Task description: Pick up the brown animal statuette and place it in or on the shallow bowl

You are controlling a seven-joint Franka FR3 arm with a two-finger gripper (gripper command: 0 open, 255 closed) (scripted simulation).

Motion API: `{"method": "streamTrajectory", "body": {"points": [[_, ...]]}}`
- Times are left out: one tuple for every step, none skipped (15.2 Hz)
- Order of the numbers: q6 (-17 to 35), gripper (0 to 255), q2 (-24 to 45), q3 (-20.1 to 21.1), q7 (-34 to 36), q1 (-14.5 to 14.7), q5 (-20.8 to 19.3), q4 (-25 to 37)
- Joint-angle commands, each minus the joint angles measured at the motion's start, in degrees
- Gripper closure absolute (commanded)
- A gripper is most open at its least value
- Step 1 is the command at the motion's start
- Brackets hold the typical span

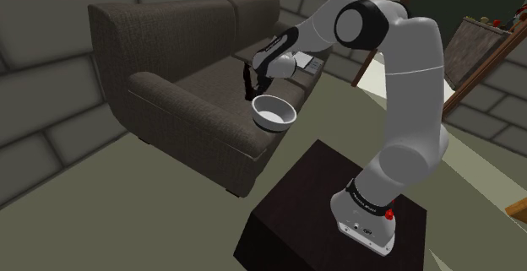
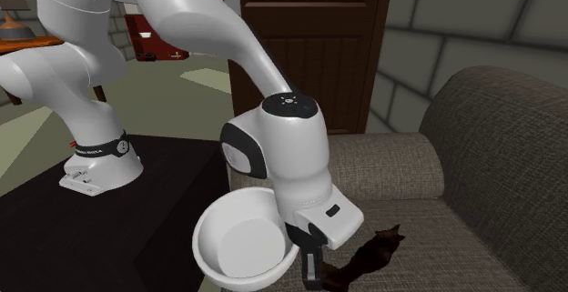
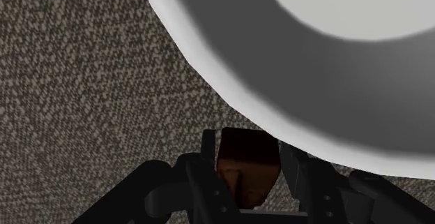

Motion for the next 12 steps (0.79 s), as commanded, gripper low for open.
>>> {"method": "streamTrajectory", "body": {"points": [[-0.9,255,-1.2,-0.4,0.3,0.2,-0.3,-0.3],[-1.4,255,-1.8,-0.6,0.4,0.4,-0.5,-0.4],[-1.9,255,-2.4,-0.8,0.6,0.5,-0.7,-0.5],[-2.4,255,-3.0,-1.0,0.8,0.7,-0.9,-0.6],[-2.9,255,-3.6,-1.2,0.9,0.8,-1.1,-0.7],[-3.4,255,-4.2,-1.4,1.1,0.9,-1.4,-0.8],[-4.0,255,-4.8,-1.6,1.3,1.1,-1.6,-0.9],[-4.5,255,-5.4,-1.8,1.5,1.2,-1.8,-0.9],[-5.0,255,-6.0,-1.9,1.6,1.3,-2.0,-1.0],[-5.5,255,-6.5,-2.1,1.8,1.5,-2.2,-1.0],[-6.1,255,-7.1,-2.3,2.0,1.6,-2.5,-1.0],[-6.6,255,-7.6,-2.5,2.2,1.7,-2.7,-1.0]]}}
